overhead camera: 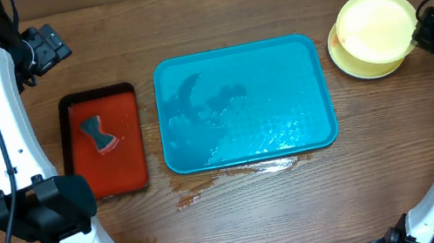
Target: Clean dirty plates on tray and stack at the side
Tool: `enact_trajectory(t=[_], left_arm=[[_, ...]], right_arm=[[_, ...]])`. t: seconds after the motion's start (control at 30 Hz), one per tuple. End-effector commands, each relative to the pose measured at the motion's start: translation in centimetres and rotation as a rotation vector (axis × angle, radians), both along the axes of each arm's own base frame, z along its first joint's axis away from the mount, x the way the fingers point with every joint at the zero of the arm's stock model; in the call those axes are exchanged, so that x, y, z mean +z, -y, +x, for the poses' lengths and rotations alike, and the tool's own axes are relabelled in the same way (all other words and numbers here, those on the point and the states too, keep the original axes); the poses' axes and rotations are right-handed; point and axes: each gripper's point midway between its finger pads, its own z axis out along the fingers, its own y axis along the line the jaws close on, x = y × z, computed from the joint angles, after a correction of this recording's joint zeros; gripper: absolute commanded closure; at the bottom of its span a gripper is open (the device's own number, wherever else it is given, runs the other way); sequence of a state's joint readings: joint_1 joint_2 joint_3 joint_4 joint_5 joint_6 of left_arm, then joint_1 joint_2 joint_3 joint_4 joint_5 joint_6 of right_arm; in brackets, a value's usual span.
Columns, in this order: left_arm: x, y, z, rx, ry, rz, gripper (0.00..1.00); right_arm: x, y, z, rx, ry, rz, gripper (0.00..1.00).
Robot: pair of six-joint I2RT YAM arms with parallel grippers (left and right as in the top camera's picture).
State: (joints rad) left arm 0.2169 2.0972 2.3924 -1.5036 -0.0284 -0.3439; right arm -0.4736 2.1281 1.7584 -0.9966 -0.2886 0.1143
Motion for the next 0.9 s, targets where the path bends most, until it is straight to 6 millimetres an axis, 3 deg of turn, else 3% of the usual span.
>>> enact_trajectory(t=[0.0,0.13,0.2,0.23,0.27,0.3,0.43,0.57,0.7,0.87], left_arm=[[-0.4,0.2,0.1,-0.005,-0.01,-0.012,0.0],[-0.4,0.2,0.1,-0.005,-0.01,-0.012,0.0],[-0.4,0.2,0.1,-0.005,-0.01,-0.012,0.0],[-0.4,0.2,0.1,-0.005,-0.01,-0.012,0.0],[-0.4,0.2,0.1,-0.005,-0.01,-0.012,0.0],[-0.4,0.2,0.1,-0.005,-0.01,-0.012,0.0],[-0.4,0.2,0.1,-0.005,-0.01,-0.012,0.0],[-0.4,0.2,0.1,-0.005,-0.01,-0.012,0.0],[-0.4,0.2,0.1,-0.005,-0.01,-0.012,0.0],[-0.4,0.2,0.1,-0.005,-0.01,-0.012,0.0]], right_arm=[[-0.2,0.3,0.2,-0.02,0.003,-0.027,0.96],[-0.9,-0.2,0.4,-0.008,0.011,-0.027,0.95],[-1.1,-0.5,0.4,-0.003,0.007,-0.026,0.87],[-1.2,-0.7,0.4,0.001,0.005,-0.025,0.71],[-1.2,-0.9,0.4,0.004,0.004,-0.023,0.45],[-1.2,-1.1,0.4,0.008,0.002,-0.022,0.03],[-1.2,-2.0,0.1,0.021,-0.013,0.009,0.0],[0.3,-3.6,-0.2,0.042,0.007,0.083,0.0],[3.8,-4.5,-0.8,0.063,0.058,0.091,0.0],[9.7,-5.8,-3.5,0.133,0.118,0.041,0.0]])
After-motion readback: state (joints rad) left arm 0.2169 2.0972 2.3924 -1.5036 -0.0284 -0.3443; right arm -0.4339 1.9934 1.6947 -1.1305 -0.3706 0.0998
